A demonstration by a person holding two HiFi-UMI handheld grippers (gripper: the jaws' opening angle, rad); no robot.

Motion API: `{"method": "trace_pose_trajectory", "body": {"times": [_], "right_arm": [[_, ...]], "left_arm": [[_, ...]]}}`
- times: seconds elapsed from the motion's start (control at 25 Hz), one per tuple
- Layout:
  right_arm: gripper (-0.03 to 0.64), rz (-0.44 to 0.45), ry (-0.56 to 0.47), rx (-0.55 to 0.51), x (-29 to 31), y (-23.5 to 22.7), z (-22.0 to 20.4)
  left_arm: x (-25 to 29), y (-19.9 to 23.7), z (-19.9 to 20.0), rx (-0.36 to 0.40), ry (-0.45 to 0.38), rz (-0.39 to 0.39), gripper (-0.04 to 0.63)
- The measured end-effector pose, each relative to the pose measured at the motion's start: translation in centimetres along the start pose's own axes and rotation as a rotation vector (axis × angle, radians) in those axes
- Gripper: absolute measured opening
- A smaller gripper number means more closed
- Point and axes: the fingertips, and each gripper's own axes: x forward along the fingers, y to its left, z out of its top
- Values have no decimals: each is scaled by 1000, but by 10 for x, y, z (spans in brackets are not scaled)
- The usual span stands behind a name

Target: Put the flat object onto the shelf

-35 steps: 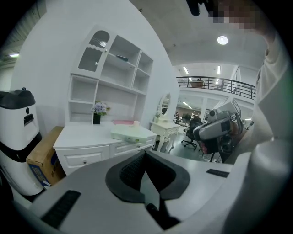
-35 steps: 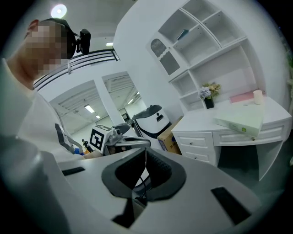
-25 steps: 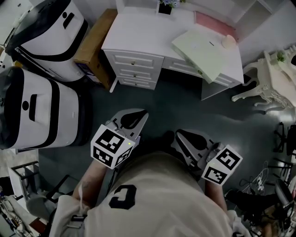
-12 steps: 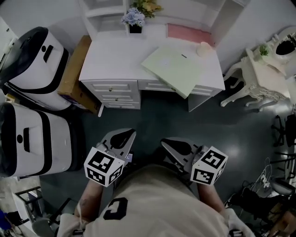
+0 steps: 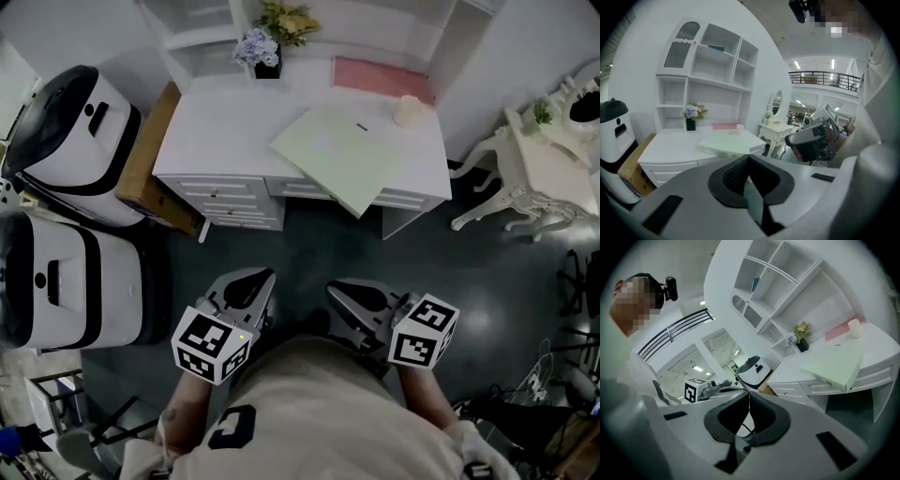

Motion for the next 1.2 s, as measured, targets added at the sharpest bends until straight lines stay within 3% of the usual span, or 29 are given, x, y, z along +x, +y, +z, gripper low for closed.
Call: {"method": "trace_pose_trajectory", "body": {"times": [0.56, 0.96, 1.2], "right_arm": [[25, 34, -23, 107, -38, -52, 11], [25, -75, -70, 158, -48, -78, 14], [25, -161, -115, 269, -46, -104, 25]], "left_arm": [[39, -24, 23, 42, 43, 51, 14], [60, -16, 32, 74, 34, -13, 14], [80, 4, 39, 65, 29, -70, 14]]}}
